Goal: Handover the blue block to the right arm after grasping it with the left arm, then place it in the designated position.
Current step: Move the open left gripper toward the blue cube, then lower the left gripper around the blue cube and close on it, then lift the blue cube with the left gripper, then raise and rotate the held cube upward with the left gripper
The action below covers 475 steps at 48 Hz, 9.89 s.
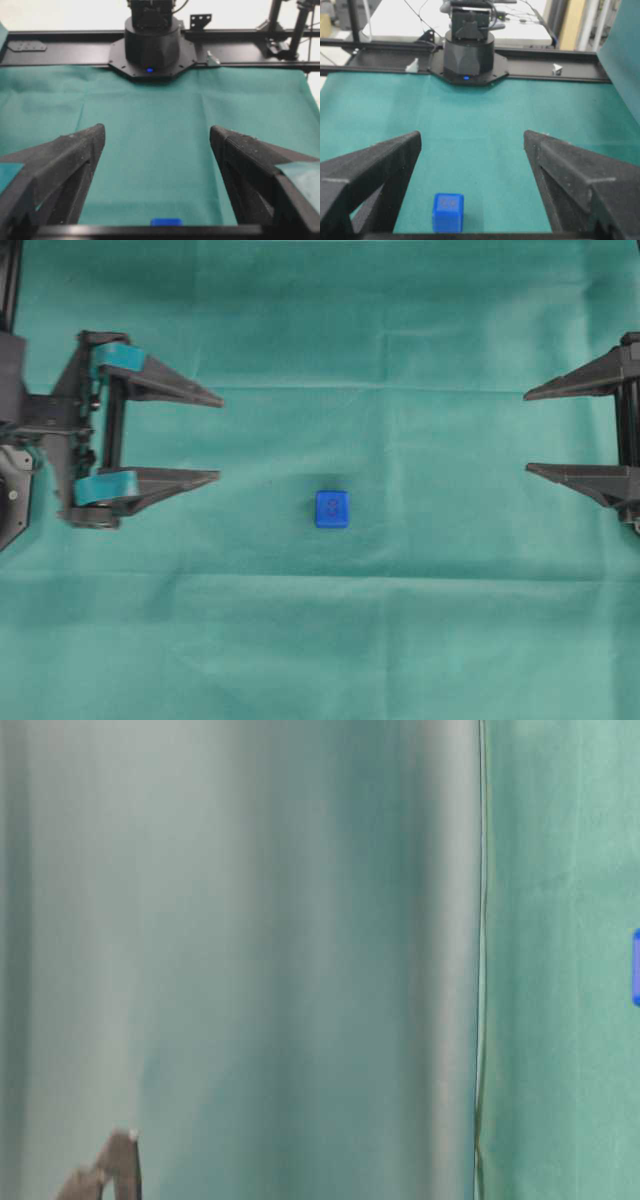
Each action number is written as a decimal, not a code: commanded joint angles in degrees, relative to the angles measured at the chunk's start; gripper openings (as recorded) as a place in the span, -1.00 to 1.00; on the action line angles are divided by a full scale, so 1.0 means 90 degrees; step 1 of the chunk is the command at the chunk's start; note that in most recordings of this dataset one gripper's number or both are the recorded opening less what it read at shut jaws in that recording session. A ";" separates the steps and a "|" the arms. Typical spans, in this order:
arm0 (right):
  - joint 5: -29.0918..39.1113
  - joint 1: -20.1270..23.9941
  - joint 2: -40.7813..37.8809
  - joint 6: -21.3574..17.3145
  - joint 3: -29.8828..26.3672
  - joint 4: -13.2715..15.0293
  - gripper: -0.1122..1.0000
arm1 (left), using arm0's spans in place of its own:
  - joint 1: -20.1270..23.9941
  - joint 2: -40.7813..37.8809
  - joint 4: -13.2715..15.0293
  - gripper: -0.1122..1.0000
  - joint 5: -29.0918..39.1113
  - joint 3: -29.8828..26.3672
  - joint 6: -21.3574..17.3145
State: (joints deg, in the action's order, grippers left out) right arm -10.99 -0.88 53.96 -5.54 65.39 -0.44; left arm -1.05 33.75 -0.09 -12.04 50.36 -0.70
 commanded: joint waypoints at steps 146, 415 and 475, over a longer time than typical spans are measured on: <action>0.0029 -0.0020 -0.0176 -0.0010 -0.0176 0.0020 0.88 | 0.0020 -0.2646 -0.0010 1.00 0.5293 -0.3945 0.0215; 0.0166 -0.0020 -0.0332 -0.0010 -0.0166 0.0029 0.88 | -0.0088 -0.2539 -0.0059 0.04 0.5498 -0.4355 0.0186; 0.0166 -0.0020 -0.0332 0.0000 -0.0176 0.0039 0.88 | -0.0088 -0.2510 -0.0059 0.04 0.5303 -0.4258 0.0195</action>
State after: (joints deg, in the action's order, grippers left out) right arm -9.32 -0.97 51.15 -5.54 65.39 -0.26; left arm -1.67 9.84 -0.44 36.74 12.48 0.97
